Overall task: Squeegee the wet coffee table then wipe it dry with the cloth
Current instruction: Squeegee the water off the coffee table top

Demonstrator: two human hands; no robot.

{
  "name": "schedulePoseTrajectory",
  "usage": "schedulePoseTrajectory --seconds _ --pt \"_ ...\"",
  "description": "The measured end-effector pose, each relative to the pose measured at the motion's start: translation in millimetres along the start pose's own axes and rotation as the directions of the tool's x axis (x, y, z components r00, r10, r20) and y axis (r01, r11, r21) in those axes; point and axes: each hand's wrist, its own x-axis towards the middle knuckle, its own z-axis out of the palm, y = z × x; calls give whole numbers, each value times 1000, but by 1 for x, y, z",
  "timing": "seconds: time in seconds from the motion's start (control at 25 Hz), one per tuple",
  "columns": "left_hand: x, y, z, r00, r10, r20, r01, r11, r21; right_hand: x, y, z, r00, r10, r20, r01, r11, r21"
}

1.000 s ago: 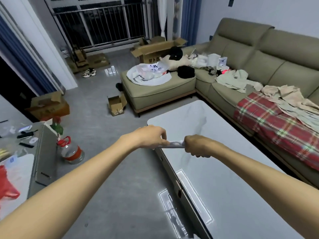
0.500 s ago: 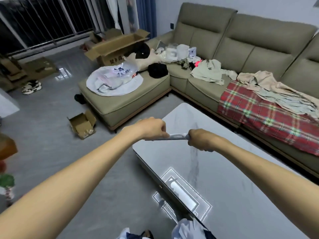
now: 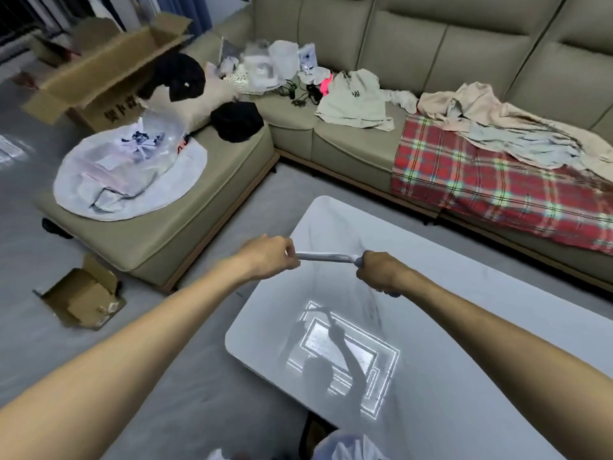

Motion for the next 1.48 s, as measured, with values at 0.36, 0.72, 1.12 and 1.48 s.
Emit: schedulePoseTrajectory --seconds 0.36,0.72,1.12,1.48 --pt "202 -107 64 993 -50 111 74 971 -227 164 -20 28 977 205 -51 -182 940 289" --pt "349 -169 149 980 -73 183 138 917 -375 355 -13 53 915 271 -298 -169 930 326" --pt "389 -174 220 974 -75 212 135 949 -285 484 6 30 925 180 -335 -166 984 71" --pt "395 -163 213 952 -60 302 136 962 -238 396 34 93 973 126 -195 -140 988 -62"
